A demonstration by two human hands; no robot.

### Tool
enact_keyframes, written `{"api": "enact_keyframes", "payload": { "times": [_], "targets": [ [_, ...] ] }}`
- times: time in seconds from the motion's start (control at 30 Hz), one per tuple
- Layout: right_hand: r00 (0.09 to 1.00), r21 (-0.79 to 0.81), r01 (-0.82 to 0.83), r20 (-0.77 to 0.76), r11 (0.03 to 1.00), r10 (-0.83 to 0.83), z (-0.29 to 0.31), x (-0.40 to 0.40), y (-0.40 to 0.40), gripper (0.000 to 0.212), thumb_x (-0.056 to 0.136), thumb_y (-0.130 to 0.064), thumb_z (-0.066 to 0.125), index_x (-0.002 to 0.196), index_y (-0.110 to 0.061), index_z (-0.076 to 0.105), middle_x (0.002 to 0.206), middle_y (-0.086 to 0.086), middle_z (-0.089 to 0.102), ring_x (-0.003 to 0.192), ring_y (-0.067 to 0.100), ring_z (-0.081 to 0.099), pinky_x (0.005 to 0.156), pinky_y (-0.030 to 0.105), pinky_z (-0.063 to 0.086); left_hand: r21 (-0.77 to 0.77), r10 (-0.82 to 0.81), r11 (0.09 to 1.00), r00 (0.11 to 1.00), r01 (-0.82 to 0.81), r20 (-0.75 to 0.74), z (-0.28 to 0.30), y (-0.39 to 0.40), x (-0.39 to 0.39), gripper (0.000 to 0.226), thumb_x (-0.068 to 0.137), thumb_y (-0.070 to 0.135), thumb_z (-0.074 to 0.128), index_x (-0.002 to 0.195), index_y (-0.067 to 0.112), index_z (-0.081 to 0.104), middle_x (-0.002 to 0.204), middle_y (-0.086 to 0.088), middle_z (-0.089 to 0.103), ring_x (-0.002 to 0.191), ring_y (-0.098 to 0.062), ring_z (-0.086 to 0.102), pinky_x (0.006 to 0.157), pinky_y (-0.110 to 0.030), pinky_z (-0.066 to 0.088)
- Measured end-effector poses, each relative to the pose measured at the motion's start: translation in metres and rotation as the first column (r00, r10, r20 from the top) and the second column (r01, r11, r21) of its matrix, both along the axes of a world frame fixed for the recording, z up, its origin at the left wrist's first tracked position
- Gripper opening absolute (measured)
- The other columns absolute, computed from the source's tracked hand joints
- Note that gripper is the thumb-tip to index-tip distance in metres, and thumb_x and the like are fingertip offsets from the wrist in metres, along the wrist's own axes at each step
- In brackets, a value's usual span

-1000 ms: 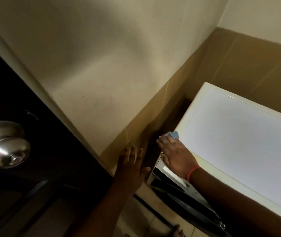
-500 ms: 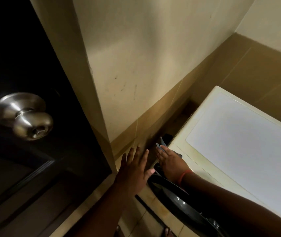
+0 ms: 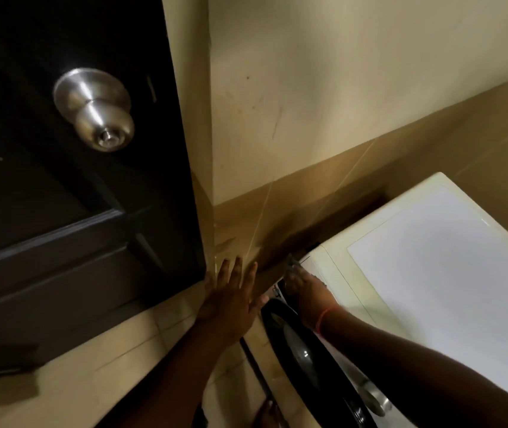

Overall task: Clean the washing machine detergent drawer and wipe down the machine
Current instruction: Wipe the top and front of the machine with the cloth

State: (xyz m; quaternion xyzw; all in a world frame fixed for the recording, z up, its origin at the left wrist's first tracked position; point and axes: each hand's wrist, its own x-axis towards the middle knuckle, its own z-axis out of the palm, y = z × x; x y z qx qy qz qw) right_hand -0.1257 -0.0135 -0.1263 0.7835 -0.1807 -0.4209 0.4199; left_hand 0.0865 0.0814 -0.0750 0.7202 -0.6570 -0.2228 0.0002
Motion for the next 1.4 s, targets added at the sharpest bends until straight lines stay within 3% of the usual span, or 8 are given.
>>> {"api": "enact_keyframes", "payload": {
  "times": [0.07, 0.13, 0.2, 0.27, 0.37, 0.97, 1.07, 1.4],
  "targets": [
    [0.955, 0.281, 0.062, 0.261, 0.958, -0.139, 0.014, -0.008, -0.002, 0.076, 0.095, -0.030, 0.048, 0.155, -0.009, 0.006, 0.163, 0.015, 0.002, 0.150, 0.033, -0.002, 0.123, 0.042, 0.004, 0.026, 0.032, 0.999, 0.999, -0.033, 0.034, -0.003, 0.014, -0.004, 0.104, 0.060, 0.072, -0.041, 0.152, 0.030, -0.016, 0.164, -0.006, -0.010, 0.150, -0.029, -0.009, 0.118, -0.059, 0.002],
    [0.865, 0.409, 0.356, 0.197, 0.840, -0.462, -0.007, -0.024, 0.005, 0.084, 0.094, -0.040, 0.044, 0.153, -0.013, -0.009, 0.162, 0.014, -0.011, 0.149, 0.029, -0.014, 0.121, 0.029, -0.006, 0.033, 0.077, 0.996, 0.995, -0.079, 0.056, -0.006, 0.028, -0.008, 0.108, 0.058, 0.072, -0.044, 0.153, 0.028, -0.015, 0.163, -0.007, -0.011, 0.150, -0.030, -0.011, 0.118, -0.059, 0.001],
    [0.911, 0.290, 0.268, 0.234, 0.919, -0.340, -0.039, -0.051, 0.003, 0.090, 0.090, -0.059, 0.027, 0.151, -0.011, -0.018, 0.159, 0.019, -0.020, 0.145, 0.029, -0.026, 0.110, 0.005, -0.010, 0.023, 0.143, 0.989, 0.989, -0.144, 0.038, -0.007, 0.039, -0.015, 0.108, 0.060, 0.073, -0.043, 0.153, 0.029, -0.014, 0.164, -0.006, -0.011, 0.150, -0.030, -0.011, 0.118, -0.059, 0.001],
    [0.997, 0.221, 0.076, 0.002, 0.972, -0.079, -0.013, -0.043, 0.009, 0.083, 0.093, -0.047, 0.046, 0.156, -0.014, 0.003, 0.162, 0.018, 0.002, 0.151, 0.028, -0.007, 0.120, 0.021, -0.004, 0.009, 0.176, 0.984, 0.984, -0.176, 0.015, -0.005, 0.041, -0.027, 0.102, 0.063, 0.073, -0.039, 0.153, 0.029, -0.015, 0.164, -0.005, -0.014, 0.150, -0.028, -0.014, 0.118, -0.058, -0.001],
    [0.982, 0.317, -0.182, 0.113, 0.931, 0.154, 0.018, -0.010, -0.001, 0.064, 0.095, -0.031, 0.050, 0.152, -0.012, 0.028, 0.158, 0.014, 0.028, 0.149, 0.032, 0.015, 0.122, 0.047, 0.010, 0.011, 0.195, 0.981, 0.981, -0.195, -0.011, 0.000, 0.041, -0.040, 0.089, 0.072, 0.072, -0.025, 0.151, 0.032, -0.020, 0.162, -0.002, -0.019, 0.148, -0.025, -0.020, 0.117, -0.056, -0.008],
    [0.931, 0.328, -0.053, 0.359, 0.943, -0.072, 0.057, 0.009, -0.018, 0.061, 0.102, -0.036, 0.023, 0.155, -0.009, 0.009, 0.163, 0.010, 0.005, 0.150, 0.030, -0.005, 0.119, 0.043, -0.008, 0.016, 0.339, 0.941, 0.941, -0.338, -0.003, 0.002, 0.083, -0.042, 0.076, 0.088, 0.070, 0.001, 0.151, 0.033, -0.017, 0.161, -0.002, -0.021, 0.148, -0.028, -0.022, 0.117, -0.061, -0.003],
    [0.966, 0.341, -0.114, 0.259, 0.933, 0.024, 0.051, -0.019, 0.003, 0.063, 0.101, -0.040, 0.021, 0.154, -0.009, 0.010, 0.163, 0.012, 0.002, 0.150, 0.033, -0.007, 0.121, 0.047, -0.007, 0.010, 0.344, 0.939, 0.939, -0.345, 0.021, 0.001, 0.084, -0.043, 0.074, 0.090, 0.067, 0.004, 0.153, 0.030, -0.014, 0.163, -0.005, -0.017, 0.149, -0.030, -0.017, 0.117, -0.063, 0.001],
    [0.971, 0.318, -0.029, 0.233, 0.948, -0.049, 0.017, -0.004, 0.000, 0.059, 0.100, -0.045, 0.025, 0.152, -0.017, 0.029, 0.160, 0.006, 0.025, 0.151, 0.026, -0.006, 0.123, 0.039, 0.005, -0.070, 0.353, 0.933, 0.936, -0.352, -0.011, -0.009, 0.089, -0.046, 0.084, 0.082, 0.073, -0.010, 0.154, 0.030, -0.009, 0.164, -0.008, -0.010, 0.150, -0.030, -0.012, 0.116, -0.065, 0.001]
  ]
}}
